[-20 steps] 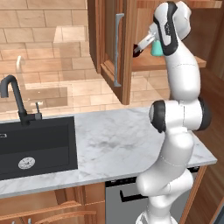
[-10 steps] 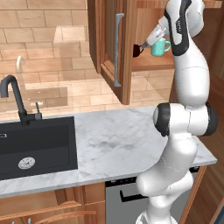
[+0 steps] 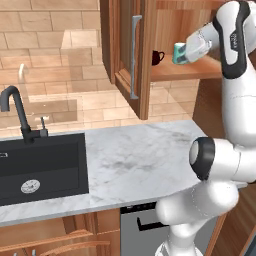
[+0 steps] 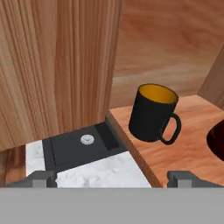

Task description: Pick the mug on the counter and place it in the cabinet with the handle facing the right, like the mugs already inside.

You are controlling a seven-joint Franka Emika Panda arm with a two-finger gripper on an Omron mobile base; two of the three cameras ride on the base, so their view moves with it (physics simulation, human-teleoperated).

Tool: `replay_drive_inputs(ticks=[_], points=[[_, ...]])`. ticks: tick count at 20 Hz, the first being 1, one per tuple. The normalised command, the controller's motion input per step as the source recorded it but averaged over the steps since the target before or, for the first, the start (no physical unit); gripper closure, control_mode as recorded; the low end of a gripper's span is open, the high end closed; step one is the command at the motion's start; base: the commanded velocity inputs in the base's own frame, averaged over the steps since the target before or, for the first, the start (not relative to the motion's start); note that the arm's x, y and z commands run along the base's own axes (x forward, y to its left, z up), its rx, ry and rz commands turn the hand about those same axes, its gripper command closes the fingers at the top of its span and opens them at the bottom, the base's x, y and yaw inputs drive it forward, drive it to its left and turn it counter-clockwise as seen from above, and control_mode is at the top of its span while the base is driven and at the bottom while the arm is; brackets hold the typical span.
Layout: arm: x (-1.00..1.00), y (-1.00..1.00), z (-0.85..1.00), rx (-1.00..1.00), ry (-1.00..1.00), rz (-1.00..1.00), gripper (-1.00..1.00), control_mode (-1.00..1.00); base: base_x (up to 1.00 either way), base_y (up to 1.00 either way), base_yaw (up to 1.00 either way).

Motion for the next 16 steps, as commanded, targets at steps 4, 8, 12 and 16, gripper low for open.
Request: replay_drive_inputs(ticks=[4,8,12,16], points=[[-0.90,-0.02,-0.22,0.04,-0.26,0.00,-1.00,-1.00,0.00,0.00,0.00],[-0.83,0.00,-0.32,0.01,-0.29,0.01,-1.00,-1.00,0.00,0.00,0.00],[-0.72,0.02,-0.43,0.00,-0.31,0.04,-1.00,-1.00,0.00,0.00,0.00],[-0.66,0.02,-0.40,0.00,-0.31,0.05,-1.00,-1.00,0.00,0.00,0.00]])
